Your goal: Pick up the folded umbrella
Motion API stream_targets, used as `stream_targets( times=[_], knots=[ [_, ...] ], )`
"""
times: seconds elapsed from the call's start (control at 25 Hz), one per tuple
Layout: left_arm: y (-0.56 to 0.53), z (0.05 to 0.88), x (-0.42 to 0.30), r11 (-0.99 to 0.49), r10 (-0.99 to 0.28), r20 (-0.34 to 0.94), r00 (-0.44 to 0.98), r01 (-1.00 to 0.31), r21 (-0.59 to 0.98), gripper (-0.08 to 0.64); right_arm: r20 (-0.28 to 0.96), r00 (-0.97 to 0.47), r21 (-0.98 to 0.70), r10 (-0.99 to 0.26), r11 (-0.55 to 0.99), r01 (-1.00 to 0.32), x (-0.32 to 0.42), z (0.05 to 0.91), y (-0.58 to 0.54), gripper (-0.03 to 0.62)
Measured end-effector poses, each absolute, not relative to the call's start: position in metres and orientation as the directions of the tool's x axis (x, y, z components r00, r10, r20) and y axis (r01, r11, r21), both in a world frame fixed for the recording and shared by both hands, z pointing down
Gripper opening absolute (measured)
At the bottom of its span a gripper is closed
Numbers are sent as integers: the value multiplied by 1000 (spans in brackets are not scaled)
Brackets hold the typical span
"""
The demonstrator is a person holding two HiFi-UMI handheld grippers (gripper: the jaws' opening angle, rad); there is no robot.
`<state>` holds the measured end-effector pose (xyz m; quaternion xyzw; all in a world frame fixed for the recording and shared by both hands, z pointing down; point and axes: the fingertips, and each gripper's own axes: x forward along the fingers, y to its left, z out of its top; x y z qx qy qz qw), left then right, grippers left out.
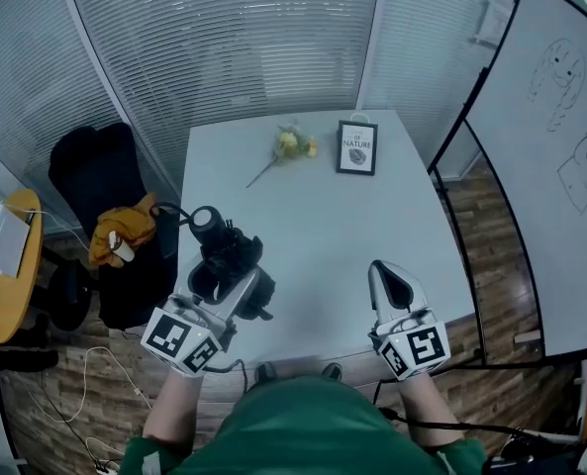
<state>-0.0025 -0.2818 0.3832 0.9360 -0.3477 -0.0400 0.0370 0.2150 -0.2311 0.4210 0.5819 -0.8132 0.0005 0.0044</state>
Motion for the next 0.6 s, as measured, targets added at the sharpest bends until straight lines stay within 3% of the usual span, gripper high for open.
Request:
stream_targets(
  times=[0.6],
  knots=[
    [-280, 389, -7, -766, -641, -42, 766, -635, 101, 276, -10, -295, -2, -956, 295, -956, 215, 420, -220, 3]
  ],
)
